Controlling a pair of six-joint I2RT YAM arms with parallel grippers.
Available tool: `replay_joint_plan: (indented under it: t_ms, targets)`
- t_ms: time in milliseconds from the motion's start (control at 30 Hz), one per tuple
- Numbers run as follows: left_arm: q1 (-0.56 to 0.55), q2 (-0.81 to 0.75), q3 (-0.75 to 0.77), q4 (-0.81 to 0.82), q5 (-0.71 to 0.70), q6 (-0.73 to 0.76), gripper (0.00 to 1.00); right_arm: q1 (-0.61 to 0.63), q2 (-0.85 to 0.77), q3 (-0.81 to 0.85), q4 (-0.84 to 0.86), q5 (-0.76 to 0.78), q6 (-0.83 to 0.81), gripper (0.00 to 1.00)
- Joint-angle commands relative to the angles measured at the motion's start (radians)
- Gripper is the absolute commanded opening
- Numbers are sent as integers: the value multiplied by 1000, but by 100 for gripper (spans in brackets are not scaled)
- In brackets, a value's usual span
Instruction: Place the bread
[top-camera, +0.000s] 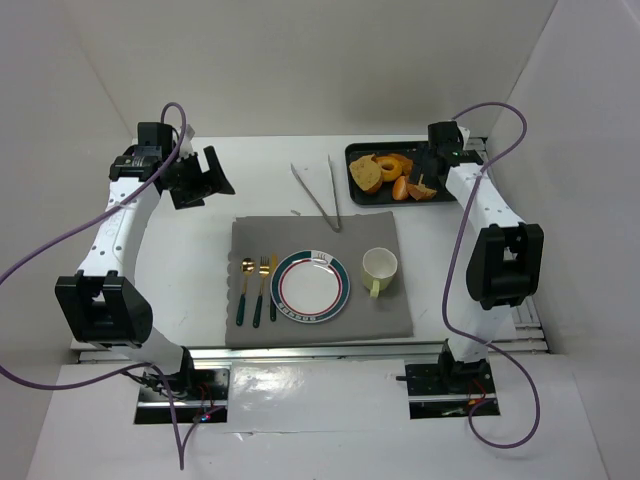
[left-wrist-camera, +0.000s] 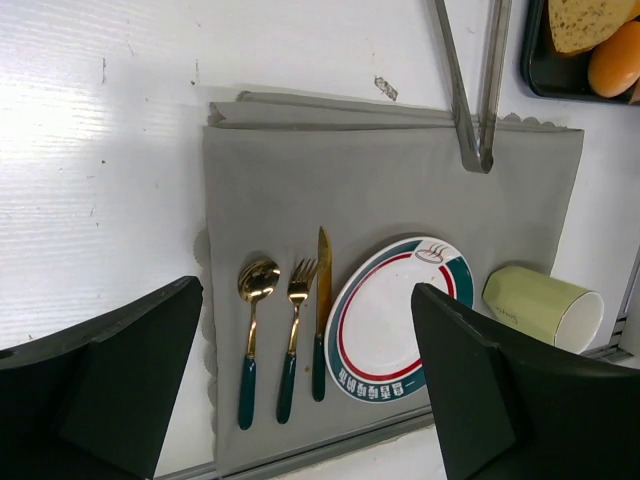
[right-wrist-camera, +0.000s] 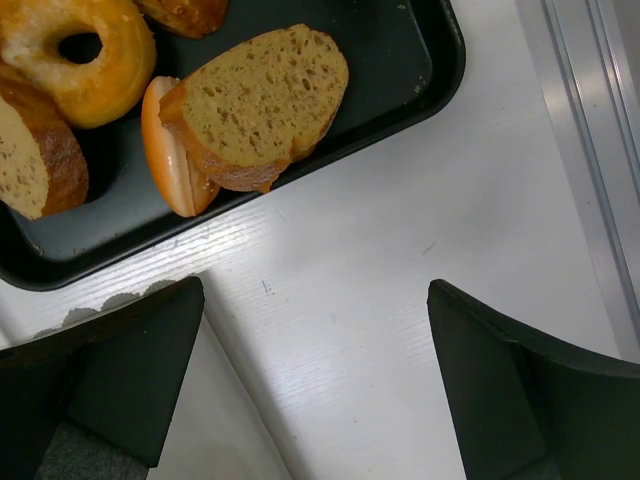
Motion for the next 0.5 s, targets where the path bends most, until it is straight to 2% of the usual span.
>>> replay_joint_plan:
  t_ms: [0,200,367,467]
  targets:
    - [6,-20,4,3,-1,14,99,-1,-56,7,-1,15,9,100]
    - [6,-20,13,3,-1,14,99,66,-89,42,23,36,-11,100]
    - [6,-11,-9,3,29,-5,99,217,-16,159,-14,70,-61,100]
    - [6,-2,-10,13,20,-5,99,327,27,194,-4,17,-123,100]
